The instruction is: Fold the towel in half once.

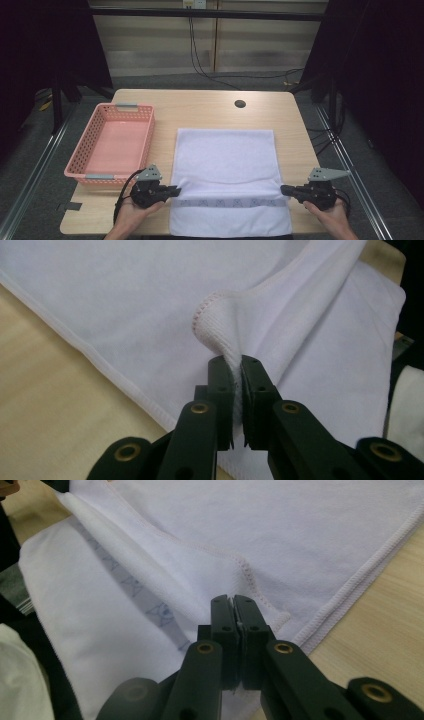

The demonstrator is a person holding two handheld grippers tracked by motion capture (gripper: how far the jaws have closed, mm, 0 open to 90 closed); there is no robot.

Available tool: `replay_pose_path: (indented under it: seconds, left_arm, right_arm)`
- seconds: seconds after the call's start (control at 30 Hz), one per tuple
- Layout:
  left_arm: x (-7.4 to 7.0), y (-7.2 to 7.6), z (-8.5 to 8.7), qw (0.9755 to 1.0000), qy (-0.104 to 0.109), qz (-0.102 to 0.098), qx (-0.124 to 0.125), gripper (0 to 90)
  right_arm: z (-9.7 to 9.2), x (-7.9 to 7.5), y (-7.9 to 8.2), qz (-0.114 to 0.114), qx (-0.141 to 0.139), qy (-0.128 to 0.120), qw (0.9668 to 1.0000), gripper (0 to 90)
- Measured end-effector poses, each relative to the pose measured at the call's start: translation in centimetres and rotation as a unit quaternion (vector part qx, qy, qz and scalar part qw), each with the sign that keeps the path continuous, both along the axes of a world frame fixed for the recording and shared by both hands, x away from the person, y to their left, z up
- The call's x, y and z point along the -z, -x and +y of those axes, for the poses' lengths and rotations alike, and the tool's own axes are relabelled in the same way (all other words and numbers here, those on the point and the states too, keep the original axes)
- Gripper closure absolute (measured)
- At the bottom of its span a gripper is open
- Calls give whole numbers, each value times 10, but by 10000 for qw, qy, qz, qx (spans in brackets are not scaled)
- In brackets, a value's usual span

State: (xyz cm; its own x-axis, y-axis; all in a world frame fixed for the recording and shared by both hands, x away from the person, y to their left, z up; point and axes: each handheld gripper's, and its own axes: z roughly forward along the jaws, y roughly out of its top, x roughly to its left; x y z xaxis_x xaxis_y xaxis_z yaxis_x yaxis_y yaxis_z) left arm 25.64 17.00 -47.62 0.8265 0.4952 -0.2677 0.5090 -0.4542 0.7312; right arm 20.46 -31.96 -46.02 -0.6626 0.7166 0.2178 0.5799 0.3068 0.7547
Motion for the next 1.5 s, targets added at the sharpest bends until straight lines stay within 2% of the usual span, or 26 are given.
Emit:
replay_pose_path:
  seconds: [0.07,0.1,0.17,0.27,0.33,0.4,0.47,0.53,0.6,0.73,0.8,0.87,0.93,1.03,1.1,1.17,1.3,1.37,1.4,1.47,1.5]
  left_arm:
    - [5,3,-1,9997,-167,156,60,843]
    - [7,6,-2,9993,-267,165,196,838]
    - [9,9,-1,9985,-405,237,283,821]
    - [10,15,6,9983,-383,294,316,805]
    - [9,15,8,9983,-354,288,361,755]
    - [6,13,8,9989,-288,247,259,714]
    - [3,8,7,9996,-188,177,145,606]
    - [1,1,3,9998,-119,173,41,538]
    - [1,-5,-3,9997,-211,83,-9,485]
    - [3,-12,-17,9995,-246,53,173,447]
    - [4,-13,-23,9990,-274,100,338,490]
    - [5,-12,-26,9979,-318,196,534,655]
    - [6,-9,-28,9969,-393,240,637,775]
    - [3,-3,-24,9966,-333,225,723,837]
    - [0,4,-16,9968,-154,260,745,843]
    - [-2,12,-11,9963,-76,276,809,846]
    - [-4,30,-5,9937,-102,319,1069,831]
    - [-8,35,-3,9929,-11,298,1154,752]
    - [-11,38,-3,9931,29,266,1146,719]
    - [-15,39,-2,9930,241,305,1118,608]
    - [-17,36,-2,9938,305,225,1044,571]
  right_arm:
    - [2,0,5,62,-73,-9,10000,879]
    - [3,0,6,83,-151,30,9998,874]
    - [7,3,13,174,-236,172,9994,872]
    - [7,7,21,243,-273,320,9988,856]
    - [4,11,23,327,-221,274,9988,811]
    - [1,13,20,436,-201,237,9986,751]
    - [2,9,17,348,-149,137,9992,665]
    - [5,7,12,268,-134,127,9995,608]
    - [9,9,3,264,-178,188,9993,588]
    - [17,18,-13,329,-251,349,9985,560]
    - [20,21,-19,394,-332,348,9981,555]
    - [24,24,-24,474,-424,411,9971,555]
    - [27,28,-25,582,-521,473,9958,628]
    - [28,27,-19,651,-626,385,9952,850]
    - [27,23,-10,646,-674,310,9952,868]
    - [26,18,1,588,-733,173,9954,871]
    - [26,11,27,487,-968,45,9941,837]
    - [27,7,36,425,-1078,60,9933,756]
    - [27,6,38,403,-1044,4,9937,730]
    - [24,2,40,237,-942,-212,9950,694]
    - [23,2,39,210,-855,-271,9957,677]
